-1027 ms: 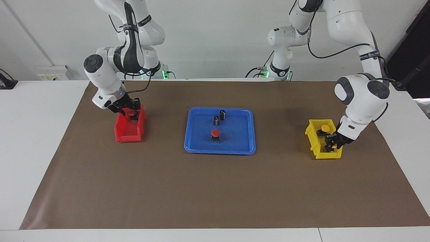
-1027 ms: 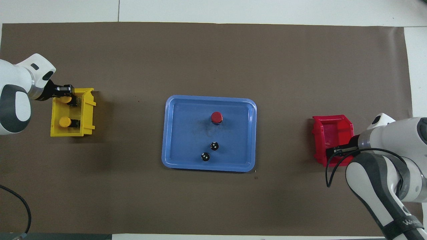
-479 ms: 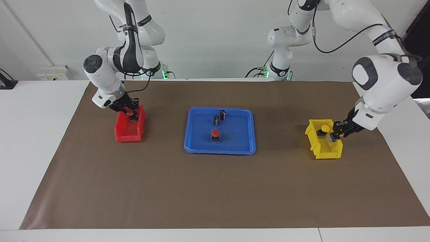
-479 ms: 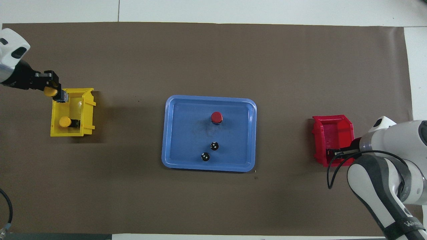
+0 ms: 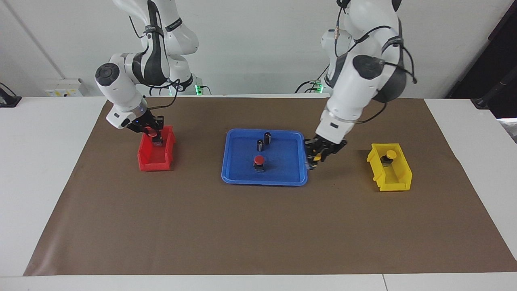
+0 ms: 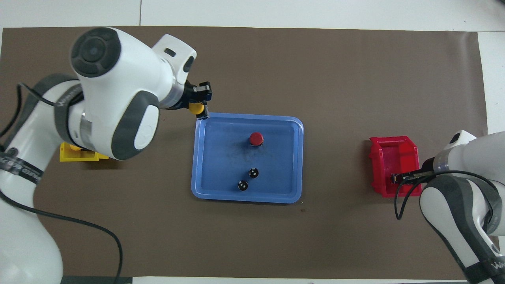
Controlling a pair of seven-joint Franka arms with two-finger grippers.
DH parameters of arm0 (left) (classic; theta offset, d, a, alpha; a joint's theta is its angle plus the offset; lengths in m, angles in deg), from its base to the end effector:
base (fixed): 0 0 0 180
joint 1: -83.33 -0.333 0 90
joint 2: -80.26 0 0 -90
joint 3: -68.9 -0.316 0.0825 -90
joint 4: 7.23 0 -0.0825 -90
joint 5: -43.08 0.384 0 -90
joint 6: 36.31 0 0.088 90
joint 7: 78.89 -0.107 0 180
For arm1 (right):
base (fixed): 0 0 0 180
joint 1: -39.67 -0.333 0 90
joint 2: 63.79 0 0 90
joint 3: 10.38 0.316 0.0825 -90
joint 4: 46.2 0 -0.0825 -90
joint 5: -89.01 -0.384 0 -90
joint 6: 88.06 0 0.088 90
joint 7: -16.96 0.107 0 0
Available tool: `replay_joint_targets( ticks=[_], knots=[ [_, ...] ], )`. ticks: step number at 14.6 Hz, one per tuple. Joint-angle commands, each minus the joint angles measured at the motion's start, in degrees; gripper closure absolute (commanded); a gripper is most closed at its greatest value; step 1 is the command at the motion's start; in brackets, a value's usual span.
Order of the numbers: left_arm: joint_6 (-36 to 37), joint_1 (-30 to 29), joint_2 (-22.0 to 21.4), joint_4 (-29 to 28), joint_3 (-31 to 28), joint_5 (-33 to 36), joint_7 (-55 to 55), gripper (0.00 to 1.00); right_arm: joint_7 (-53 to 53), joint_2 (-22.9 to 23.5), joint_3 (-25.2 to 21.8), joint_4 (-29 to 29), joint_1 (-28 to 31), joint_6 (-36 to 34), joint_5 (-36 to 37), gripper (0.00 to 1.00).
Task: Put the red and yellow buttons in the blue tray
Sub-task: 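Carry the yellow button with the left gripper into the tray, then place the red button in the tray while the left gripper grasps yellow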
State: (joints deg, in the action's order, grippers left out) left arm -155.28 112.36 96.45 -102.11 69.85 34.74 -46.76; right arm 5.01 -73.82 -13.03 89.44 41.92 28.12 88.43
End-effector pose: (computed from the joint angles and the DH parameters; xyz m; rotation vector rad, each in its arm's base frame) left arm 0.5662 -0.3340 0.4591 2.9491 0.1480 0.0702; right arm 0.4541 -0.0384 0.3820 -3.0855 -0.1841 0.2487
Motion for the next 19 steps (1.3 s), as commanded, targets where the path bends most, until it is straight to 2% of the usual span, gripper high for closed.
replay_joint_targets(
  ticks=[1, 3, 7, 9, 10, 11, 13, 17, 19],
  knots=[
    [-5.9, 2.1, 0.6, -5.1, -1.1, -2.2, -1.5, 0.98, -1.5, 3.0, 0.6, -7.7, 1.0, -6.0, 0.6, 0.78],
    [-9.6, 4.4, 1.3, -8.4, -1.1, -2.6, -1.4, 0.98, -1.2, 3.5, 0.7, -11.8, 0.7, -10.1, 0.5, 0.78],
    [-10.3, 6.0, 2.9, -10.2, -1.0, -2.6, -1.5, 0.98, 1.3, 4.6, 1.9, -21.4, 0.2, -18.5, -0.6, 0.78],
    [-10.3, 6.9, 2.7, -10.7, -1.0, -2.6, -1.3, 0.95, 4.5, 6.6, 4.8, -27.9, 0.3, -23.1, -2.4, 0.77],
    [-10.4, 7.0, 2.5, -11.1, -1.0, -2.6, -1.3, 0.62, 7.4, 8.4, 6.1, -32.1, 0.3, -25.5, -3.5, 0.77],
    [-10.6, 7.2, 2.5, -10.9, -1.1, -2.6, -1.5, 0.03, 10.3, 9.8, 7.7, -35.2, 0.3, -26.4, -4.1, 0.77],
    [-8.7, 6.4, 1.7, -8.4, -1.3, -2.6, -1.5, 0.00, 14.4, 11.3, 10.5, -37.9, 0.3, -26.3, -5.2, 0.77],
    [7.6, -0.1, -3.3, -0.8, -2.0, -1.6, -2.6, 0.00, 21.0, 13.1, 15.1, -39.3, 0.2, -20.4, -7.0, 0.77],
    [12.4, -4.2, -4.8, -0.2, -2.9, 5.7, -5.7, 0.00, 28.4, 18.4, 18.0, -44.4, -2.4, -18.4, -6.0, 0.77]
  ],
)
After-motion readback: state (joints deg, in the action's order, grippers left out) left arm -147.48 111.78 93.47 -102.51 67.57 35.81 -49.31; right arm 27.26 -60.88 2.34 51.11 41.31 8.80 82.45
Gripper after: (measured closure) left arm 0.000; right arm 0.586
